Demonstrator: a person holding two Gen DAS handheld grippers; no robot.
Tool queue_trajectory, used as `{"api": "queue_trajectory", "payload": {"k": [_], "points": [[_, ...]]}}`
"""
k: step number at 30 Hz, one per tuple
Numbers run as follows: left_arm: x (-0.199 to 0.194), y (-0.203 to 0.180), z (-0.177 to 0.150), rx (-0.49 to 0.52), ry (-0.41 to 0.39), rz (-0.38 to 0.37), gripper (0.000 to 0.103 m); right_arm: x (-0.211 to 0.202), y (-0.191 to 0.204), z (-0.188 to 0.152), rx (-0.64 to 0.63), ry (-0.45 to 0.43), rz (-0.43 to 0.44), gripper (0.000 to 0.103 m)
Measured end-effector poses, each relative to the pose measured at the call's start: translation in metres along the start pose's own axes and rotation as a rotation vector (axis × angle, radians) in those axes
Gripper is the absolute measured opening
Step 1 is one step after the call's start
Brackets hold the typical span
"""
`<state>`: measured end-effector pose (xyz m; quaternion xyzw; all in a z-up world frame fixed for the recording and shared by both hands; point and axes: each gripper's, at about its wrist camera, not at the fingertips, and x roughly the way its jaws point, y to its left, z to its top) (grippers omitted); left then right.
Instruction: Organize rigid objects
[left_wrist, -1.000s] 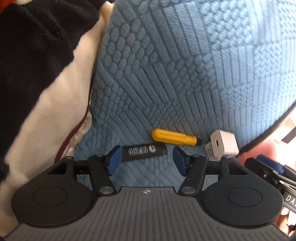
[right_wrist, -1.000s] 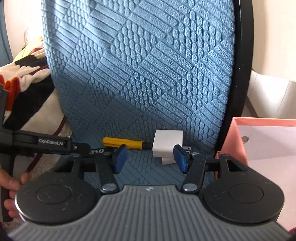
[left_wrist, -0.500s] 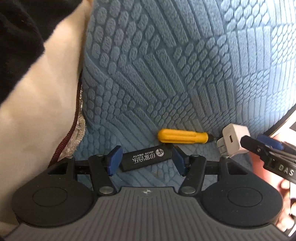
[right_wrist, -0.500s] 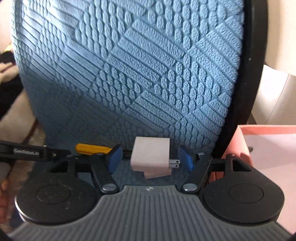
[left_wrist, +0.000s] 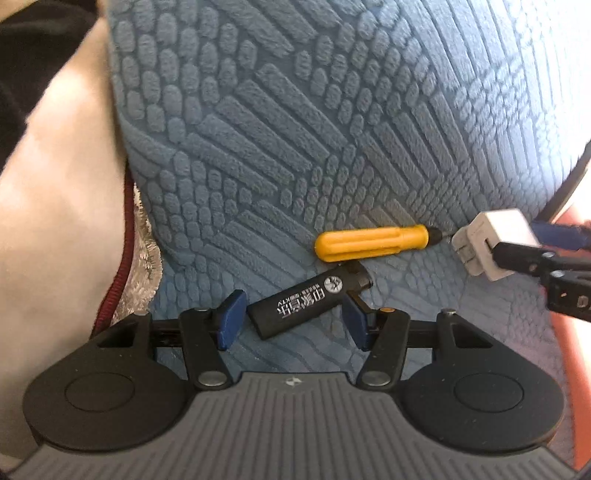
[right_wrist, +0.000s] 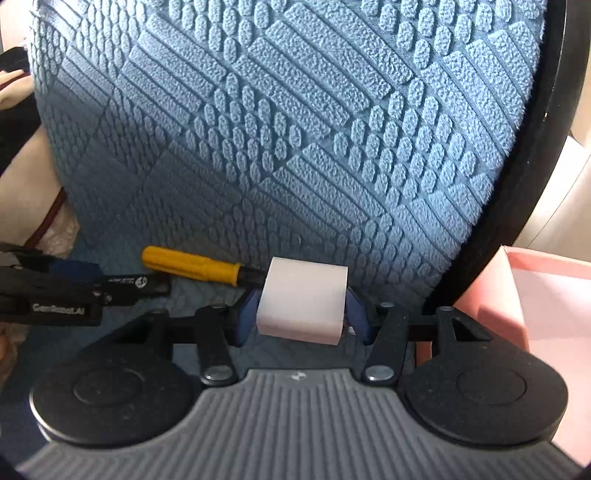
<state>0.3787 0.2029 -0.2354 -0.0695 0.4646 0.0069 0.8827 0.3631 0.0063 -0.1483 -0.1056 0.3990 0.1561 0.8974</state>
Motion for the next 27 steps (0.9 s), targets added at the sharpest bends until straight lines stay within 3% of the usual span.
{"api": "queue_trajectory", "payload": {"k": [6,11,13,18,22,27], "points": [[0.006,-0.014,0.001,0.070,-0.011,0.028,0.061,-0.015,0.009,-0.006,-0.013,0.003,0.018,0.055],[0.012,-0.040,-0.001,0.258,-0.040,0.041,0.061,-0.021,0.013,-0.012,-0.033,0.019,0.042,0.055],[0.015,-0.049,-0.001,0.290,-0.045,0.049,0.061,-0.022,0.017,-0.013,-0.046,0.019,0.045,0.055],[0.014,-0.035,0.003,0.215,-0.030,0.001,0.061,-0.020,0.010,-0.018,-0.036,0.029,0.047,0.055],[0.015,-0.028,0.004,0.170,-0.024,-0.009,0.045,-0.011,0.002,-0.017,-0.034,0.040,0.040,0.055],[-0.006,-0.013,0.002,0.075,0.018,-0.059,0.038,-0.011,-0.006,-0.019,0.000,0.061,0.050,0.055]]}}
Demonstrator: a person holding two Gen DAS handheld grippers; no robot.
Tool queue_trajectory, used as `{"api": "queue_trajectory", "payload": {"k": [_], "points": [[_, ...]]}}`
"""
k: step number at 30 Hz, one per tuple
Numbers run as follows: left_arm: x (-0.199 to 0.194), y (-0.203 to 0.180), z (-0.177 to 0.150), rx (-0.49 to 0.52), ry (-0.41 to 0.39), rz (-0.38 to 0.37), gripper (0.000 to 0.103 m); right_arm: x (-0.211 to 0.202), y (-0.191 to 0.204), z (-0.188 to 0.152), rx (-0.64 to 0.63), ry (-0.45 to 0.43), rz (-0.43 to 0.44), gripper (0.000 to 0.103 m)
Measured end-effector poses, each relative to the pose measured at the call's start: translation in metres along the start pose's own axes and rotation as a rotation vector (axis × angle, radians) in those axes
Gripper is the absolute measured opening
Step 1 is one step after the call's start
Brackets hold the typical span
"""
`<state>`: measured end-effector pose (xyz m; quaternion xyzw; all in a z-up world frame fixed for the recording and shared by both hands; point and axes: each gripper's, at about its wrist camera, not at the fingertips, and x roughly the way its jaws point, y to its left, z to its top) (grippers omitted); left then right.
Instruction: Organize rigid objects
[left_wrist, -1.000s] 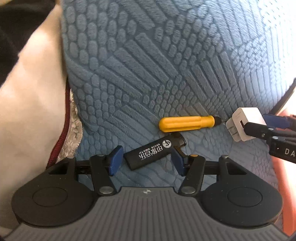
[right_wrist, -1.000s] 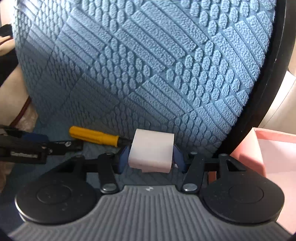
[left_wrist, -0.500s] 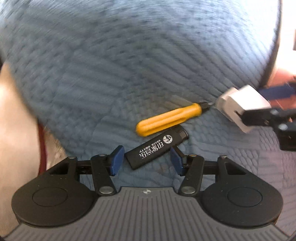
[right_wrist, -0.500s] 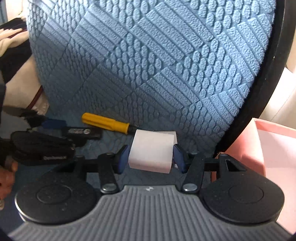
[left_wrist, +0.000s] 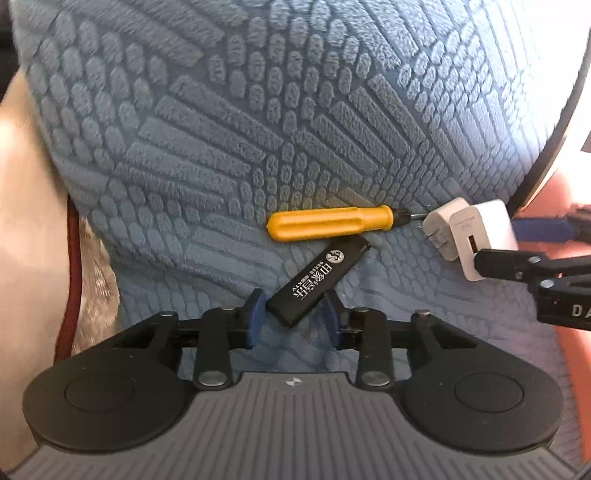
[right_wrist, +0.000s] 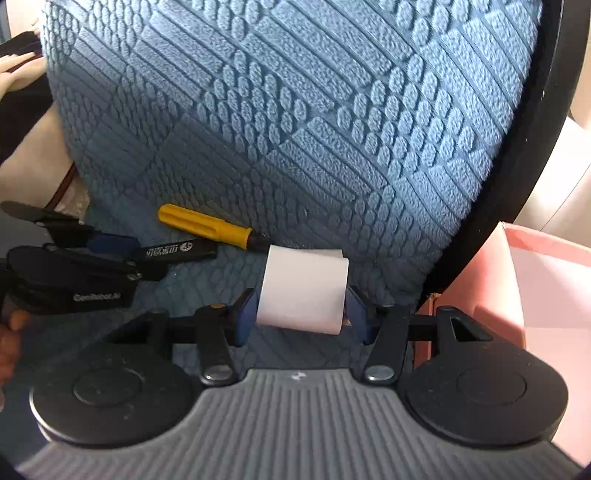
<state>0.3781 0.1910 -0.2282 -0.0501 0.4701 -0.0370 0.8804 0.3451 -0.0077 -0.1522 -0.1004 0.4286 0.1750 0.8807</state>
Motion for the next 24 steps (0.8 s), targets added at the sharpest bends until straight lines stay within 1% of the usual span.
{"api": "queue_trajectory", "payload": {"k": [2,5,9,20,24], "points": [[-0.005,0.004,-0.002,-0.035,0.006,-0.008,0.036,-0.002,-0.002,-0.001,0.009,-0.001,0.006,0.055],[-0.009,-0.001,-0.006,-0.070,0.005,-0.016,0.033,-0.010,-0.003,-0.003,0.009,-0.014,0.002,0.054],[-0.026,-0.004,-0.011,-0.125,-0.011,-0.043,0.029,-0.019,-0.004,-0.008,0.016,-0.021,0.009,0.054],[-0.076,-0.014,-0.033,-0.247,-0.073,-0.036,0.025,-0.053,0.000,-0.035,0.026,-0.022,0.022,0.054],[-0.088,-0.023,-0.044,-0.269,-0.083,-0.044,0.025,-0.063,0.001,-0.043,0.028,-0.024,0.025,0.054]]}}
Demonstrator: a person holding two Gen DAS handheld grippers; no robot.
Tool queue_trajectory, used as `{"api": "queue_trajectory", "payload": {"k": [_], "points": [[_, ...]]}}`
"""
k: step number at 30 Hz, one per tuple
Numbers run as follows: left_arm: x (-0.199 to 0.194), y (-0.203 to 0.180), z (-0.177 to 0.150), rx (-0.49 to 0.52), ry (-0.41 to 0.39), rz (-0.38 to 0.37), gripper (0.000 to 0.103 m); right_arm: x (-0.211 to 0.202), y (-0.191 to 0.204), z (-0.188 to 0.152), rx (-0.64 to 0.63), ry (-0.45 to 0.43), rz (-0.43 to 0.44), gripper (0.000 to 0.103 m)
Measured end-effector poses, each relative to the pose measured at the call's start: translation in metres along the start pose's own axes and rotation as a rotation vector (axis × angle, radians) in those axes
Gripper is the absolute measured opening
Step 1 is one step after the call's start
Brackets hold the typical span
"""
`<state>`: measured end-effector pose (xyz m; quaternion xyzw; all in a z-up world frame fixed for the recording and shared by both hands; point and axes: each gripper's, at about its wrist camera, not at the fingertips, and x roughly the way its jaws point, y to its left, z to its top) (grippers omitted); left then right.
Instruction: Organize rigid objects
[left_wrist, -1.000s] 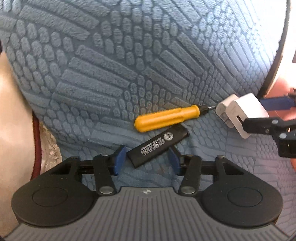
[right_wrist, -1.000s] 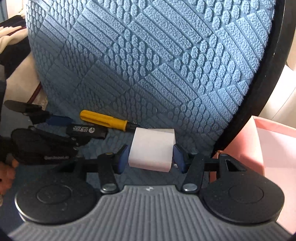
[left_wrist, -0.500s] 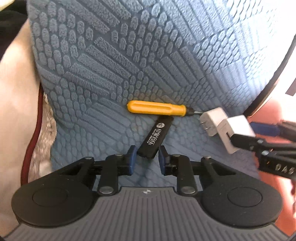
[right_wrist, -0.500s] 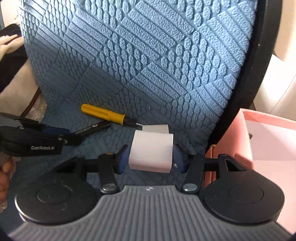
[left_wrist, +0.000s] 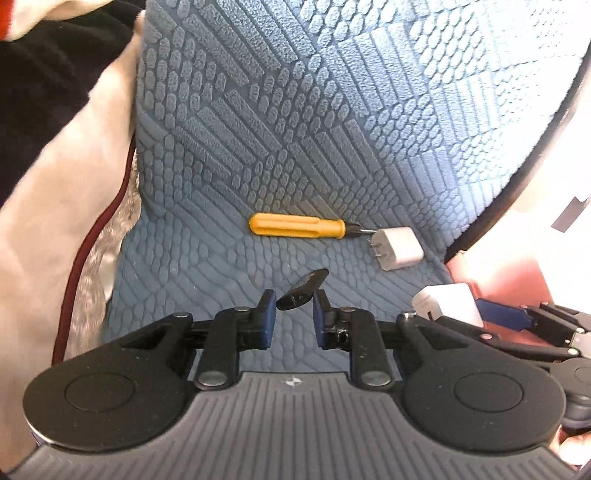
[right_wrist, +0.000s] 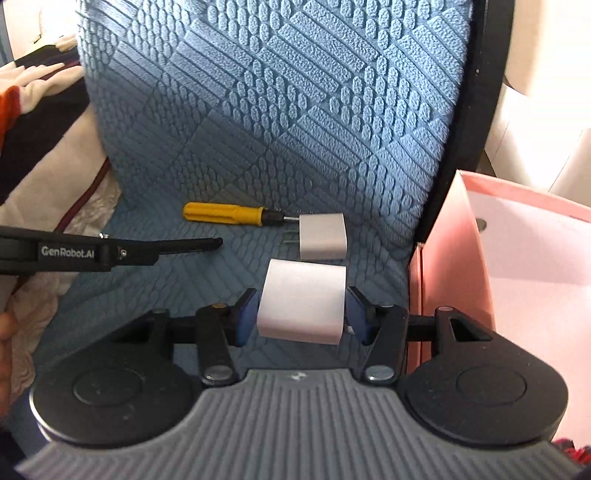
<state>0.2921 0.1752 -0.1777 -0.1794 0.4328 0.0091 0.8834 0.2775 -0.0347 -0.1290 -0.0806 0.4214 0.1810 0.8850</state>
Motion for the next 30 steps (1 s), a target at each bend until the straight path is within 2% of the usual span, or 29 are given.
{"api": "queue_trajectory", "payload": {"k": [2,3,16,26,27,29,30], "points": [[-0.002,-0.004,-0.003,-0.007,-0.005,-0.014,0.021,-0.004,0.001,-0.003,-0.005,-0.005,0.000,0.054],[-0.005,-0.006,-0.007,-0.010,-0.007,-0.019,0.009,-0.008,0.001,-0.006,-0.008,-0.008,-0.001,0.054],[-0.033,-0.012,-0.055,-0.091,0.020,-0.073,0.009,-0.031,0.015,-0.044,-0.004,0.000,0.008,0.054],[-0.020,0.020,-0.047,-0.261,0.048,-0.097,0.010,-0.027,0.008,-0.069,0.058,0.050,-0.001,0.054],[-0.019,0.025,-0.046,-0.286,0.047,-0.096,0.011,-0.025,0.007,-0.071,0.064,0.055,-0.006,0.054],[-0.016,0.033,-0.043,-0.327,0.055,-0.102,0.029,-0.022,0.005,-0.071,0.072,0.062,-0.014,0.054],[-0.015,0.036,-0.041,-0.344,0.056,-0.110,0.050,-0.021,0.005,-0.071,0.081,0.065,-0.012,0.054]]}}
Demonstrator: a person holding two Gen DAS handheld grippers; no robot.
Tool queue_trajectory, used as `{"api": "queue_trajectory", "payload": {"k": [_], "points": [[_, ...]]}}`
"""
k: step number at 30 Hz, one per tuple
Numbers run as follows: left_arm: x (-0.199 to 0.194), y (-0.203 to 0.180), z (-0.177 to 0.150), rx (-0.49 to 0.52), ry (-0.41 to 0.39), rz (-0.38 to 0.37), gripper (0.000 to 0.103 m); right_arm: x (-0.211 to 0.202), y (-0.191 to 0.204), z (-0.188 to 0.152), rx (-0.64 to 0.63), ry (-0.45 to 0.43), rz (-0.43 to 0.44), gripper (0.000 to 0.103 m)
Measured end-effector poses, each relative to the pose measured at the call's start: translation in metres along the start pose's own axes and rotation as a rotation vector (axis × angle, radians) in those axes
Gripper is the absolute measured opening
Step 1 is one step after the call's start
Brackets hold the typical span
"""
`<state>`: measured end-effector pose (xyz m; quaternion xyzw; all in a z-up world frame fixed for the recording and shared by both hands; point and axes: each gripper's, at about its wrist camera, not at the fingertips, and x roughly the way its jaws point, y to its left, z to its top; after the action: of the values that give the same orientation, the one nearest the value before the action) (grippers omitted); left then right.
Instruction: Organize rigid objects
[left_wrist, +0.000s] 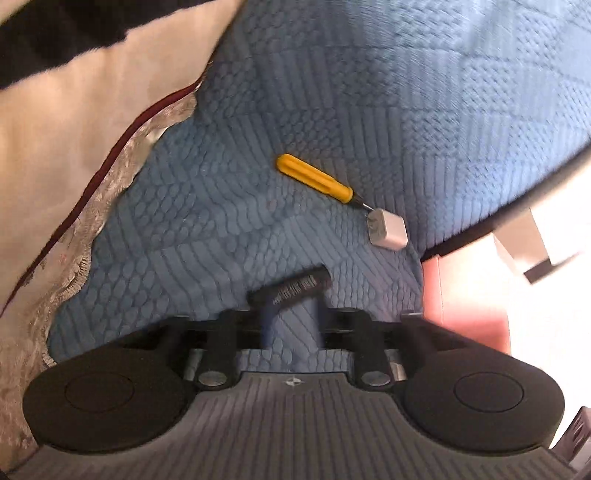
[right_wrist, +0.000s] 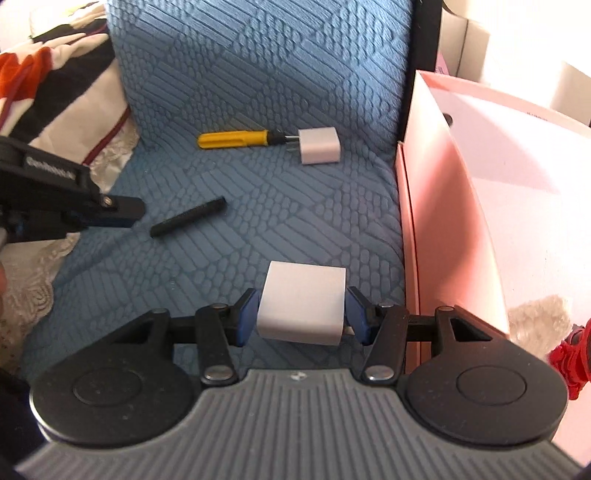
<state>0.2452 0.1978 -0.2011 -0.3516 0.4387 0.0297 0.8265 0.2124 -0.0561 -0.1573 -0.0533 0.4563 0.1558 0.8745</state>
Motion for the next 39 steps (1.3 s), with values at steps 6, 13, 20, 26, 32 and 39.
{"api": "queue_trajectory", "payload": {"k": [6,13,20,26,32,39], "points": [[0.013,-0.012,0.007,0.104,-0.016,0.030,0.059,0.006,0.000,0.003,-0.001,0.004,0.009,0.054],[0.048,-0.041,-0.003,0.343,0.032,0.106,0.058,0.013,0.002,0.004,-0.017,-0.001,0.000,0.054],[0.068,-0.061,-0.023,0.568,-0.010,0.224,0.043,0.016,0.003,0.005,-0.040,-0.004,-0.011,0.054],[0.064,-0.065,-0.027,0.532,-0.024,0.241,0.028,0.014,0.003,0.005,-0.042,-0.013,-0.018,0.054],[0.040,-0.060,-0.034,0.387,-0.013,0.159,0.010,0.002,0.008,0.004,-0.075,-0.059,-0.019,0.054],[0.011,-0.053,-0.045,0.297,-0.025,0.101,0.008,-0.017,0.013,0.003,-0.084,-0.098,-0.013,0.054]]}}
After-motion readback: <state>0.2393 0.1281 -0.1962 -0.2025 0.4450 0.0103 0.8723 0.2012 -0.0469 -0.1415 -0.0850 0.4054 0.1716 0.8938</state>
